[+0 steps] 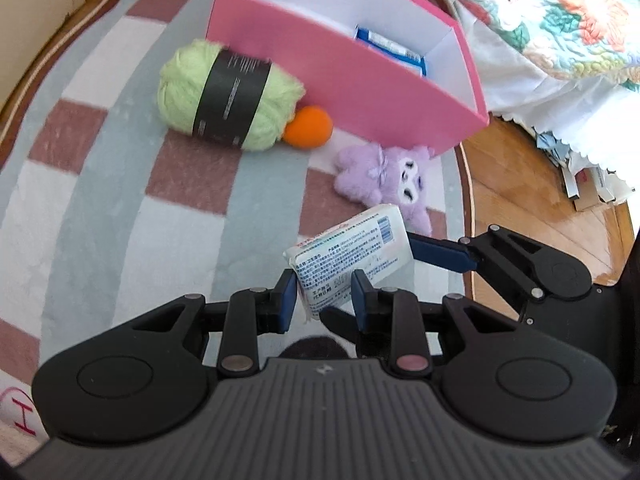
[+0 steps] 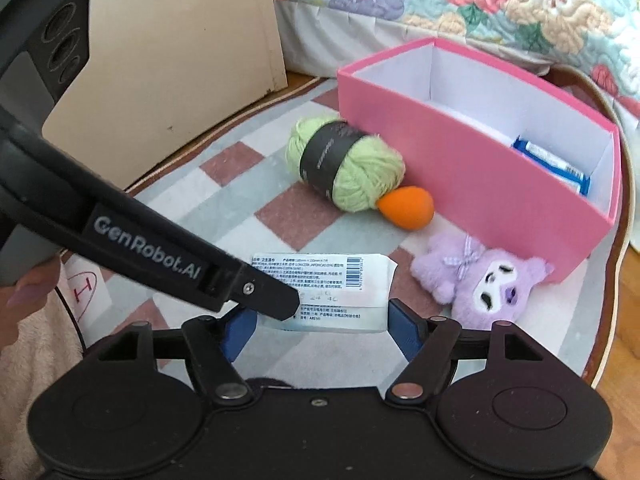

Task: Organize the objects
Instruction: 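Carry the white packet with the left tool into the pink box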

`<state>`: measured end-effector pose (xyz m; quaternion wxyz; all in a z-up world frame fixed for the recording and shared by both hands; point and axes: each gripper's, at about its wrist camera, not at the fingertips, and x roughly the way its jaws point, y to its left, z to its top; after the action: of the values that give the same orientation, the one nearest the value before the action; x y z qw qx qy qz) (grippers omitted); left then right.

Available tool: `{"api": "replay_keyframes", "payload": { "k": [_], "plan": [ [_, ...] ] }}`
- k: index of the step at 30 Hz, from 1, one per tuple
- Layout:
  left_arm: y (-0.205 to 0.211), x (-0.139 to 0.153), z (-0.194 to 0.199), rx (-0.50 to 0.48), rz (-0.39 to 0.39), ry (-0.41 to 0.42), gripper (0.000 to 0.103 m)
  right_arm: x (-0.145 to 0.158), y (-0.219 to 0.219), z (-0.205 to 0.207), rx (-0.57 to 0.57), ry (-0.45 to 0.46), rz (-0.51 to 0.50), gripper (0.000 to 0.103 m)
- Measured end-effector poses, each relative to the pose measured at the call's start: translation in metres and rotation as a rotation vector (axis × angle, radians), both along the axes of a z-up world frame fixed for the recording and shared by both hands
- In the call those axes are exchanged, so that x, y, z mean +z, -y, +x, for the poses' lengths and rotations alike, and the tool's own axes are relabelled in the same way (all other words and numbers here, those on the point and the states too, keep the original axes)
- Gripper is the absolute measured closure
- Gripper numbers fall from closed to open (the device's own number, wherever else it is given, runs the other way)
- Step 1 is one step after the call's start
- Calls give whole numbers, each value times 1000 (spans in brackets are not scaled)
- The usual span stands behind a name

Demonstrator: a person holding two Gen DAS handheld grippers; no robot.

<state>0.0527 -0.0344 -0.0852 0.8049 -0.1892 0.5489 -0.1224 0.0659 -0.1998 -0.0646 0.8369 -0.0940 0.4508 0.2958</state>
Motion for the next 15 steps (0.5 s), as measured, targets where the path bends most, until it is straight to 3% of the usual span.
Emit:
{"api": "replay_keyframes", "payload": {
  "k": [15],
  "plan": [
    [14, 59, 41, -54, 42, 94, 75, 49, 8, 43, -35, 52, -10, 25]
  ]
}}
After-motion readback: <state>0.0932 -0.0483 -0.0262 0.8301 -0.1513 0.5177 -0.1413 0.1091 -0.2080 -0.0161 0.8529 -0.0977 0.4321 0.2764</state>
